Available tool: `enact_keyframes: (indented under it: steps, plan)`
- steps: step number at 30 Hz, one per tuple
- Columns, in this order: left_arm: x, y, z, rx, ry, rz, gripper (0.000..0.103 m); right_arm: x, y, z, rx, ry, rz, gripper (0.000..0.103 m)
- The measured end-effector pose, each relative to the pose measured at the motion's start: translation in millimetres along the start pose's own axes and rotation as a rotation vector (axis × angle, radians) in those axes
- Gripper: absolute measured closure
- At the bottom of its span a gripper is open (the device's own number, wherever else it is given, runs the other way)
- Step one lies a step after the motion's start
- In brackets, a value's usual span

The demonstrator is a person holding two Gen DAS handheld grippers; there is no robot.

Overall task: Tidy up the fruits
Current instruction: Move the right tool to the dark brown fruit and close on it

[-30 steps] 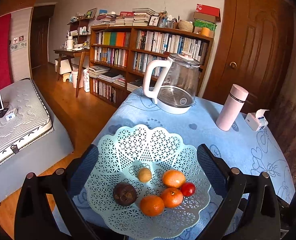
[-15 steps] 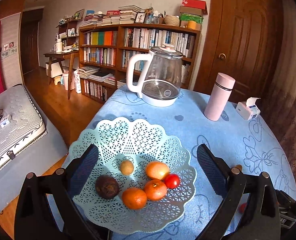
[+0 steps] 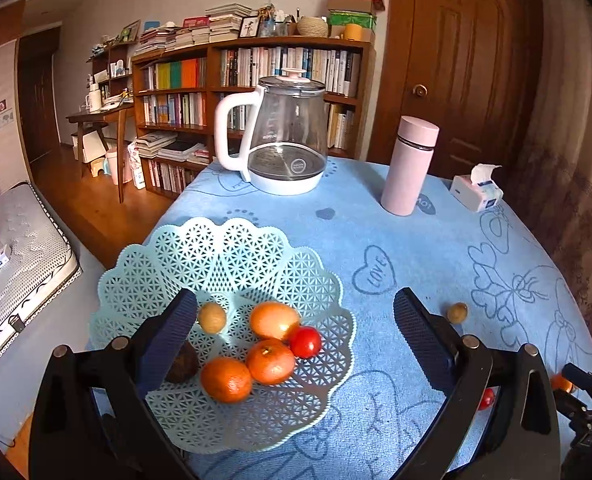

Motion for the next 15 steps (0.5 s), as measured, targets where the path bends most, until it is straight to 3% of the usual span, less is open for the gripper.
enact_keyframes:
  steps: [9, 12, 15]
  plan:
    - [24, 9, -1, -0.012, 0.025, 0.044, 0.003, 57, 27, -37, -0.028, 0.134, 0.049, 0.021]
    - [31, 12, -3, -0.015, 0.032, 0.054, 0.003, 76, 36, -47, -0.044, 0.194, 0.041, 0.027]
    - [40, 16, -4, -0.02, 0.041, 0.061, 0.003, 94, 42, -45, -0.08, 0.259, 0.037, 0.04]
Point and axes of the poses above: each gripper's, at about its wrist camera, not at the fingertips, and z roughly the way its jaws point, x to its right, y to its underside, the point moved 7 cm from there along z, roughly the way its jaws point, and after that the axes turned 1 degree about z, right-handed, at the moved point
